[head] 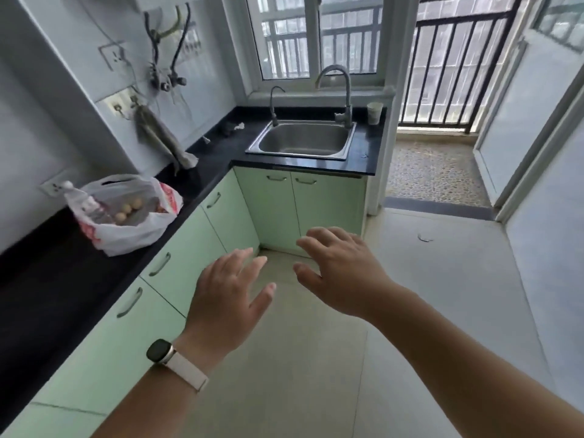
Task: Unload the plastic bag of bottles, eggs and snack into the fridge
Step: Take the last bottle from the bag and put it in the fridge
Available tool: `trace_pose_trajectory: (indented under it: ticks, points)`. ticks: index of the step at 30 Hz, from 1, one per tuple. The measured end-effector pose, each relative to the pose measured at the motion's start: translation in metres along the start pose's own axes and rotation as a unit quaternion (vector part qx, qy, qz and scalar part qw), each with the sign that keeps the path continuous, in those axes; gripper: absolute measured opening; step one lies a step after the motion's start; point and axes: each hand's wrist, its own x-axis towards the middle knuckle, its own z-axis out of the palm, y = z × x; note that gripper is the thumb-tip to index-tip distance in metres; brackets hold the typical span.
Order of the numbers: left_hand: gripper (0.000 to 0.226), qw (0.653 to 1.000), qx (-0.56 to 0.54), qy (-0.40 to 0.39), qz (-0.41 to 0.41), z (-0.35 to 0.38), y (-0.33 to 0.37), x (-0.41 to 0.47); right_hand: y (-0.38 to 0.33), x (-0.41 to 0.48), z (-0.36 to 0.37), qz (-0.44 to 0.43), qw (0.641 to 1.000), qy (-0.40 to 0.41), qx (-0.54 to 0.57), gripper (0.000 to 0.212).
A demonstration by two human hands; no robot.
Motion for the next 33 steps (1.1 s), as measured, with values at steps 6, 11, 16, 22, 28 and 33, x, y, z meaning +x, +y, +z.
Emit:
trace_pose_trajectory:
  ticks: [6, 11, 16, 22, 28, 33]
  points:
    - [0.055, 0.995, 0.009, 0.015, -0.095, -0.001, -0.061, -0.006, -0.034, 0.064, 0.028, -0.077, 0.996, -0.045, 0.003, 0.055]
    - [0.053, 0.993, 0.009, 0.031, -0.115, 0.013, -0.120, 0.003, -0.069, 0.123, 0.055, -0.116, 0.990, -0.069, -0.029, 0.051]
    - [0.052, 0.991, -0.007, 0.047, -0.122, 0.029, -0.192, 0.036, -0.102, 0.195, 0.074, -0.128, 0.988, -0.076, -0.051, 0.054]
    - [0.049, 0.986, -0.013, 0.061, -0.152, 0.036, -0.289, 0.061, -0.154, 0.281, 0.100, -0.151, 0.981, -0.093, -0.079, 0.059]
    - [0.046, 0.984, 0.007, 0.050, -0.169, 0.034, -0.366, 0.068, -0.196, 0.336, 0.120, -0.175, 0.975, -0.111, -0.087, 0.055]
    - [0.043, 0.979, 0.011, 0.045, -0.199, 0.037, -0.403, 0.067, -0.221, 0.378, 0.134, -0.198, 0.970, -0.108, -0.091, 0.059]
